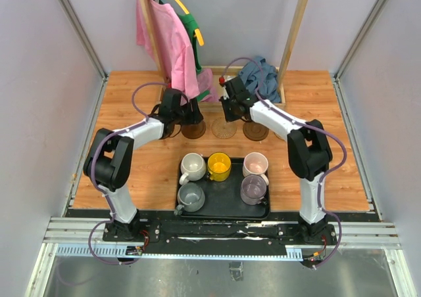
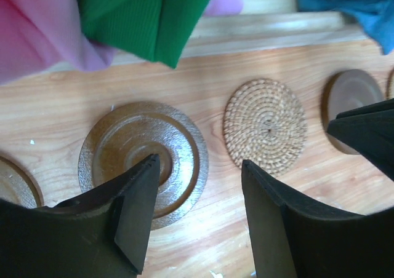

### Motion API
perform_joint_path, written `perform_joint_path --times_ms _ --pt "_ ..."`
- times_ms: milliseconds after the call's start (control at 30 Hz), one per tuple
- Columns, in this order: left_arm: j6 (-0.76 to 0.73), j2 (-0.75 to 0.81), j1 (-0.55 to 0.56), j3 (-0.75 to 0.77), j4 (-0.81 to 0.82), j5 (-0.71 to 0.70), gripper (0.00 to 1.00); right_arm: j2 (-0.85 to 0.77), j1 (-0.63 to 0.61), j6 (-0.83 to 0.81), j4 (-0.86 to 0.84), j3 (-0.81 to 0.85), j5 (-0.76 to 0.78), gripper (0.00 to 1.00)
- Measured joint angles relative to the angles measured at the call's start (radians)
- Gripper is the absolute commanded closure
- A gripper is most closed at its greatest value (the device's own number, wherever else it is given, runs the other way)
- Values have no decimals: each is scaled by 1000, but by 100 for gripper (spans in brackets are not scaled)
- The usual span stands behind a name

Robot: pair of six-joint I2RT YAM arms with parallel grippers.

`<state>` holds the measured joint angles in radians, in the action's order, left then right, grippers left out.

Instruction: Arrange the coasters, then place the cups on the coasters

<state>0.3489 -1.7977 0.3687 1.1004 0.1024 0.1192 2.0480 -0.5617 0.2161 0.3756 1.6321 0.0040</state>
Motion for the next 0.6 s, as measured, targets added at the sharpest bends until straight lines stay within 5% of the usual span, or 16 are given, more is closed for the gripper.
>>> perform_joint_path --times_ms 300,600 --pt "-1 142 0 -38 -1 6 32 -283 -2 -10 -41 -148 84 54" --pt "1 352 0 -219 -24 -31 11 -529 9 -3 -63 -432 203 24"
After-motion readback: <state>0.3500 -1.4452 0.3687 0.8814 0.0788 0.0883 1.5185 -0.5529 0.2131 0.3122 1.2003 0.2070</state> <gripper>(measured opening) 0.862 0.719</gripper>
